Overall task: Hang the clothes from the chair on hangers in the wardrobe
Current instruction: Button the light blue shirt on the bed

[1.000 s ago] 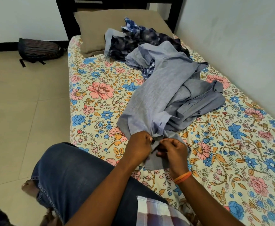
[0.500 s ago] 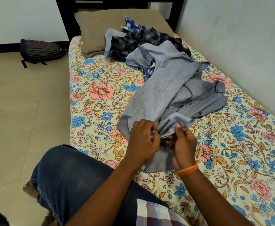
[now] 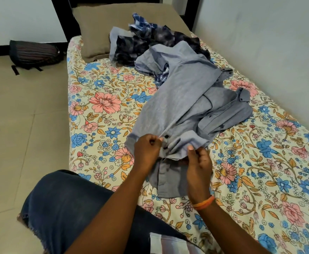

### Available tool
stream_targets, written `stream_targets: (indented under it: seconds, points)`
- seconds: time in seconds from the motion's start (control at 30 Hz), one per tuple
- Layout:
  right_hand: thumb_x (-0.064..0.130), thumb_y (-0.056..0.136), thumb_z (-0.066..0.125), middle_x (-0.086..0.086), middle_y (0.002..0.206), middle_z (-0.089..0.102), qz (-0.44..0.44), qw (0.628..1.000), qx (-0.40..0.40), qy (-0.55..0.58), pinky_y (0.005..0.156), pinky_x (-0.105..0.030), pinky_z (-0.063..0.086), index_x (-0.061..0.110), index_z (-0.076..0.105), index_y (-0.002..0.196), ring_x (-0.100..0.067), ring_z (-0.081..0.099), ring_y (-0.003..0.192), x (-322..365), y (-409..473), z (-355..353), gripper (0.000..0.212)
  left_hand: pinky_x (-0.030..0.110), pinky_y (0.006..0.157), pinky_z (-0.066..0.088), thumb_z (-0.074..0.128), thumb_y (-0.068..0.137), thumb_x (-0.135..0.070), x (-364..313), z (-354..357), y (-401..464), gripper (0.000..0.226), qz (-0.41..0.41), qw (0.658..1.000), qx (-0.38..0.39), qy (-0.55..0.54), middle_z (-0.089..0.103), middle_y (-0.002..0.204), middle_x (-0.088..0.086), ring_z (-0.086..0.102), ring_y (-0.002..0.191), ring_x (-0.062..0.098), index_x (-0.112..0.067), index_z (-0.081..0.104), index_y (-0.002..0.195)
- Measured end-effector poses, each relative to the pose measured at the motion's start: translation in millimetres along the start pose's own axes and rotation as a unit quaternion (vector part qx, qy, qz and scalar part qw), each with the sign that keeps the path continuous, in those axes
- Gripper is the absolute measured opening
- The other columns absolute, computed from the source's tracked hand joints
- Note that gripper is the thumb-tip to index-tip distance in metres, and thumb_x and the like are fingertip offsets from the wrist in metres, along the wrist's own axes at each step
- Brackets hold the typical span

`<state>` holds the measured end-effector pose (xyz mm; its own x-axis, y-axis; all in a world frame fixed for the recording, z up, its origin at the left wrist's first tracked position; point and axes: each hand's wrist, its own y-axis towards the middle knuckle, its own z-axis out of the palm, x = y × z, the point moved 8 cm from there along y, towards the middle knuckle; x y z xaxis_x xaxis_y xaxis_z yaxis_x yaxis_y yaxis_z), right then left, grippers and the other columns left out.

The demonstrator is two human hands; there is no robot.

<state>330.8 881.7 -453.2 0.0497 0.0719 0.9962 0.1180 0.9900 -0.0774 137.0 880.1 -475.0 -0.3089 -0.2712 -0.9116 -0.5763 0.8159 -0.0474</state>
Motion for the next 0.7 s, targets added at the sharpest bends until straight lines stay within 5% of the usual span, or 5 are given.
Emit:
stream_targets:
  seconds: [0.07, 0.13, 0.27, 0.47, 0.7]
  points:
    - [0.023, 0.100, 0.057, 0.003, 0.097, 0.073, 0.005, 1.000, -0.001, -0.008, 0.073, -0.023, 0.055, 0.014, 0.068, 0.107, -0.009, 0.069, 0.088, -2, 4, 10, 0.016, 0.027, 0.065, 0.044, 0.071, 0.087, -0.017, -9, -6, -1, 0.010, 0.057, 0.997, -0.022, 0.041, 0.060, 0.085, -0.006, 0.057, 0.075, 0.008, -0.019, 0.062, 0.090]
    - [0.030, 0.098, 0.059, -0.002, 0.096, 0.073, 0.016, 1.000, -0.008, -0.008, 0.079, -0.040, 0.057, 0.014, 0.069, 0.106, -0.019, 0.069, 0.089, -8, 6, 16, 0.021, 0.033, 0.066, 0.044, 0.069, 0.086, -0.013, -28, 0, -1, 0.015, 0.168, 0.973, -0.014, 0.156, 0.057, 0.093, -0.001, 0.054, 0.087, 0.017, -0.022, 0.068, 0.097]
    - [0.032, 0.099, 0.058, -0.012, 0.090, 0.071, 0.015, 0.999, -0.018, -0.033, 0.079, -0.055, 0.057, 0.013, 0.068, 0.098, -0.024, 0.066, 0.083, -14, 9, 15, 0.021, 0.032, 0.058, 0.037, 0.066, 0.090, -0.019, -42, 18, -1, 0.014, 0.279, 0.913, -0.022, 0.296, 0.061, 0.084, 0.007, 0.055, 0.086, 0.030, -0.017, 0.077, 0.099]
    - [0.027, 0.100, 0.057, -0.006, 0.097, 0.073, -0.009, 0.998, -0.009, -0.063, 0.084, -0.046, 0.057, 0.009, 0.067, 0.103, -0.025, 0.069, 0.093, -13, 8, 10, 0.020, 0.038, 0.070, 0.048, 0.055, 0.084, -0.034, -19, 24, 23, 0.026, 0.131, 0.983, 0.003, 0.132, 0.070, 0.085, -0.003, 0.059, 0.082, 0.012, -0.021, 0.078, 0.083]
    - [0.025, 0.101, 0.053, 0.004, 0.086, 0.068, -0.060, 0.991, 0.002, -0.116, 0.068, -0.022, 0.051, 0.012, 0.064, 0.103, -0.006, 0.063, 0.075, -3, 3, 15, 0.016, 0.028, 0.057, 0.047, 0.056, 0.088, -0.011, -21, 25, 24, 0.025, 0.080, 0.992, 0.051, 0.082, 0.065, 0.063, -0.004, 0.061, 0.064, 0.003, -0.008, 0.069, 0.066]
